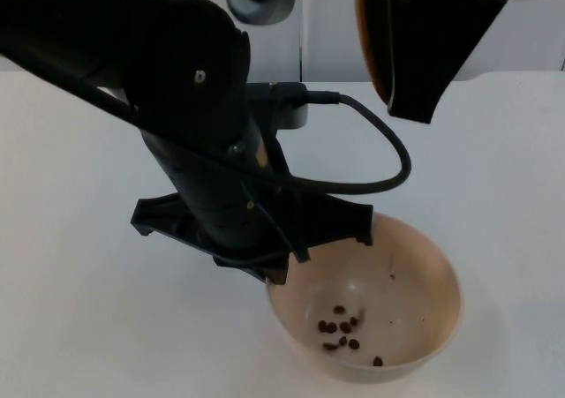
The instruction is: Pick up the bowl with the left hand and pour the coffee beans from the cup into the bowl with the right hand.
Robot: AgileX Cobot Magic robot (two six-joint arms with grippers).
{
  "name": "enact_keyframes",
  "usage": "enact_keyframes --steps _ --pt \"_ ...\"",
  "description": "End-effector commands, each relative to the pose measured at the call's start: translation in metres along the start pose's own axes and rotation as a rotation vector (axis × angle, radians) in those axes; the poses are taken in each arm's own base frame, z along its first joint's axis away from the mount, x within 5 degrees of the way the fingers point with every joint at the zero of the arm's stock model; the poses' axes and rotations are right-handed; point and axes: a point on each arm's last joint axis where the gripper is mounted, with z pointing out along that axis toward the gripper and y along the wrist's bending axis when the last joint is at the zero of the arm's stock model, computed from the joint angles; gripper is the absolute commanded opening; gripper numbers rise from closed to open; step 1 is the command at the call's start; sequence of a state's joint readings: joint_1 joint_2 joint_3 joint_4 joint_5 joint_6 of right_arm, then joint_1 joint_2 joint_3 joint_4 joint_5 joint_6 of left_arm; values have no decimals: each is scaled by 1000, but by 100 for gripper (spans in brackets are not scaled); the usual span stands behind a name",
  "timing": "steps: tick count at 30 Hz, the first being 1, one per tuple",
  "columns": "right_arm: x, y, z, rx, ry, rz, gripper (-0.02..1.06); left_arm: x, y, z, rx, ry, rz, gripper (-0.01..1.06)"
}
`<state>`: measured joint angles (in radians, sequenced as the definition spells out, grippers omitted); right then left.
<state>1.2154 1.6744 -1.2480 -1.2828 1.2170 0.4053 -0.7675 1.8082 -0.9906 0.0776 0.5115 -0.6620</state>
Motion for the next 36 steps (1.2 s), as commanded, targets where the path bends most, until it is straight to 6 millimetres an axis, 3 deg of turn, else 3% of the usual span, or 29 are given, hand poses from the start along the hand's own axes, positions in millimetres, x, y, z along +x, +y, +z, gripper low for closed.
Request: enact_keyframes --steps 1,22,36 --pt "-3 0 -1 28 -13 -13 0 -1 -3 -2 11 -13 -2 0" --pt "-4 -2 -1 62 -26 -33 0 -1 -3 -2 11 -13 -2 0" --pt "3 2 7 -15 33 39 0 -1 -3 -2 12 -14 -2 0"
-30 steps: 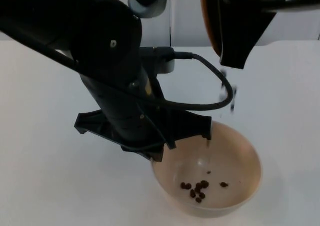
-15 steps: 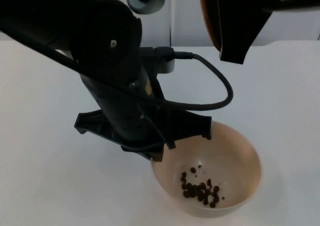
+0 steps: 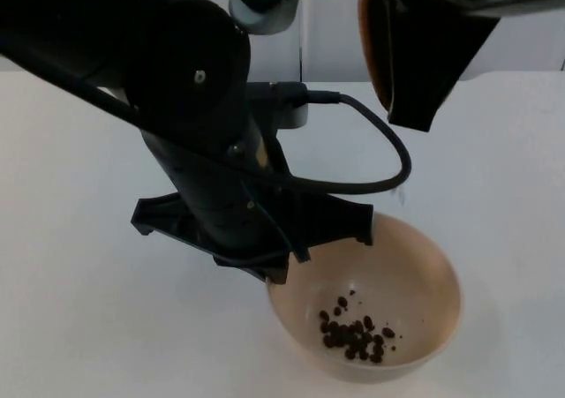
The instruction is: Pick up the bowl with the left hand and pour the coffee beans from the cup into the bowl with the right hand.
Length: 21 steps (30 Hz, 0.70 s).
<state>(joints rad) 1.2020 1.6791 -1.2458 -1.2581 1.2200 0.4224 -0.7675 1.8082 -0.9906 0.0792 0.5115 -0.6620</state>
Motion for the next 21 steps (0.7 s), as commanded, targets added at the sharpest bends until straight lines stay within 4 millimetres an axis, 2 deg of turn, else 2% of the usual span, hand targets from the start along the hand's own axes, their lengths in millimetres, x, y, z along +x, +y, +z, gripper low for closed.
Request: enact_keyframes --steps 1,5,13,21 --pt "3 -2 4 -4 19 25 0 -1 -3 -2 13 -14 -3 0" --pt "11 -5 12 -52 71 86 0 -1 -3 -2 14 -15 -3 0" --pt "36 -35 12 -140 108 291 0 -1 -3 -2 14 -15 -3 0" --pt "48 -44 19 -274 102 444 0 -2 -4 -2 19 -22 -3 0"
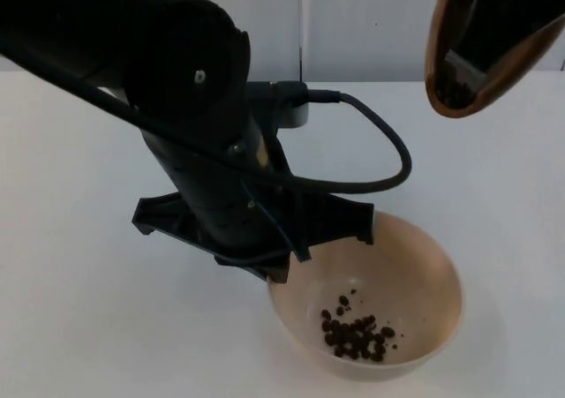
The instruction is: Pick up the bowl with the left hand and pour the coffee beans from the cup into the bowl with the right hand.
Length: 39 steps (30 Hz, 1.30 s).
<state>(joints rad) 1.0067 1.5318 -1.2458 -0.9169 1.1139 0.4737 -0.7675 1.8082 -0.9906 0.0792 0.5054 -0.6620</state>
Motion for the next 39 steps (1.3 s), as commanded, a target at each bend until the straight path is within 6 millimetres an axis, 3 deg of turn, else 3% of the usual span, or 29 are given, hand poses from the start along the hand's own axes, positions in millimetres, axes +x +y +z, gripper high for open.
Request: enact_keyframes --steps 1,17,27,34,39 --pt "1 -4 1 -29 -5 41 0 -1 -3 -2 15 -17 -3 0" --pt "11 -18 29 -253 55 162 0 -2 -4 -2 17 -20 -3 0" --pt "24 -41 54 -452 77 301 0 -5 2 -2 10 -24 -12 0" --pt "34 -65 72 -518 43 460 0 -18 22 -1 -9 -42 -63 0" --pt "49 -66 88 -489 49 520 0 -31 45 -1 -26 -65 -103 0"
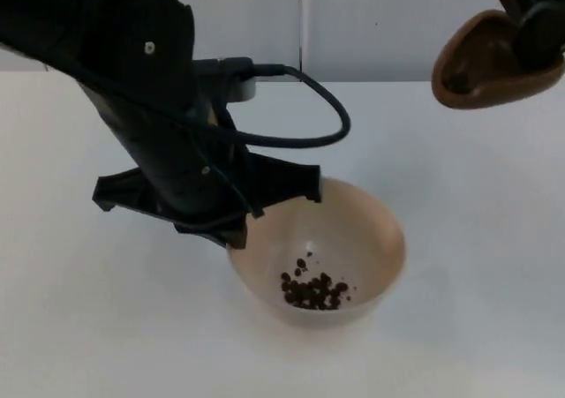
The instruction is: Pick up the bowl with the left hand and pour the coffee beans from the cup into the bowl with the right hand.
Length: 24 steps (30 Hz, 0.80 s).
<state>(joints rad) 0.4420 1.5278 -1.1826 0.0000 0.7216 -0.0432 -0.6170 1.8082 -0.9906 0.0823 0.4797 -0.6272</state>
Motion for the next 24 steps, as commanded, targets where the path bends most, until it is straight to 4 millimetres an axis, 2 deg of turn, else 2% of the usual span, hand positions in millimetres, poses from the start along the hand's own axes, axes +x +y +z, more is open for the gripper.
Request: enact_keyframes --steps 1,3,7,12,18,24 --pt "8 -5 6 3 -15 36 0 -9 9 -1 3 -32 -6 0" --pt "13 -7 10 8 -16 53 0 -12 13 -1 1 -40 -14 0" --pt "36 -7 29 10 -9 112 0 -25 31 -1 -3 -79 -38 0" --pt "56 -6 42 11 -19 174 0 -32 42 0 -3 -109 -63 0" --pt "76 -5 53 11 -19 218 0 -32 42 11 0 -108 -58 0" --pt "85 -4 58 11 -35 252 0 -28 44 25 -15 -74 -61 0"
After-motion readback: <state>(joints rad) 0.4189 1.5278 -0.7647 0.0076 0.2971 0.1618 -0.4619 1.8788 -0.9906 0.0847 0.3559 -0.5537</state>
